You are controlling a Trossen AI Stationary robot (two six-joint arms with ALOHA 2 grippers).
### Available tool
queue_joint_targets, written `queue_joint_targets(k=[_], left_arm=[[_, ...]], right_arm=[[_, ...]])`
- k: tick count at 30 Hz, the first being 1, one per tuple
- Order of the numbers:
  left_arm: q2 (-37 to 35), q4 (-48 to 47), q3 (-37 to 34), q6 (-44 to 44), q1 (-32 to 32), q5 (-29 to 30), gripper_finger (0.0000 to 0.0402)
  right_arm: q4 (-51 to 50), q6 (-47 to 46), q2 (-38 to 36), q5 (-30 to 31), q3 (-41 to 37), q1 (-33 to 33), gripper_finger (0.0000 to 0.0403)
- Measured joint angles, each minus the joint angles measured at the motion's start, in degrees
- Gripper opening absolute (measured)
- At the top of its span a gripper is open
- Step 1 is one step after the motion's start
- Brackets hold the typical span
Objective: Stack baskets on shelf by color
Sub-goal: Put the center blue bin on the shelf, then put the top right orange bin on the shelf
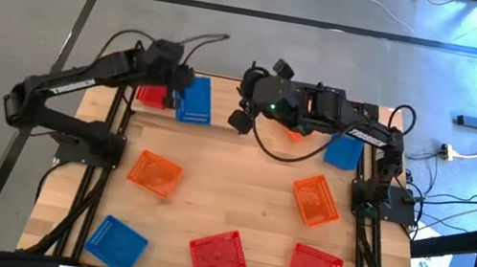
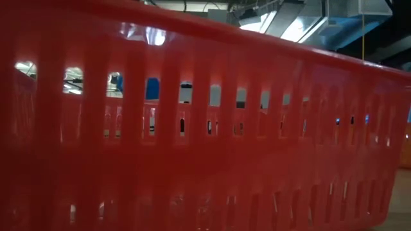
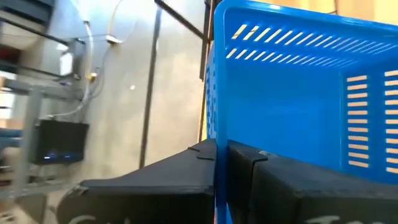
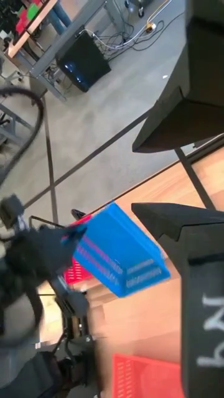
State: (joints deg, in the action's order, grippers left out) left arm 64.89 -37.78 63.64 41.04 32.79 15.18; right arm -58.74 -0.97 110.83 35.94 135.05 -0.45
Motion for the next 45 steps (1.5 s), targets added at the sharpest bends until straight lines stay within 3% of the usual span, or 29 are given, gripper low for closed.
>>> queue_joint_targets(k=[5, 17, 22, 27, 39, 45], left_arm=[[5.6, 1.8, 0.0, 4.6, 8.2, -9.0, 0.0], [20.7, 4.5, 0.0, 9.7, 14.5, -11.2, 0.0], [21.0, 6.5, 0.0, 12.1, 15.4, -10.9, 0.0], [21.0, 8.1, 0.0, 13.6, 15.3, -5.7, 0.0], [21.0, 9.2, 0.0, 15.1, 15.3, -6.1, 0.0052], [21.0, 9.3, 0.0, 14.8, 15.3, -5.5, 0.0058]], right_arm=[[0.0, 0.0, 0.0, -0.1, 0.0, 0.0, 0.0142], [0.1, -0.2, 0.0, -0.1, 0.0, 0.0, 0.0142], [0.1, -0.3, 0.1, -0.1, 0.0, 0.0, 0.0142], [0.1, -0.2, 0.1, -0.1, 0.0, 0.0, 0.0142], [-0.5, -0.2, 0.1, -0.2, -0.1, 0.0, 0.0142], [-0.5, -0.2, 0.1, -0.2, -0.1, 0.0, 0.0142]])
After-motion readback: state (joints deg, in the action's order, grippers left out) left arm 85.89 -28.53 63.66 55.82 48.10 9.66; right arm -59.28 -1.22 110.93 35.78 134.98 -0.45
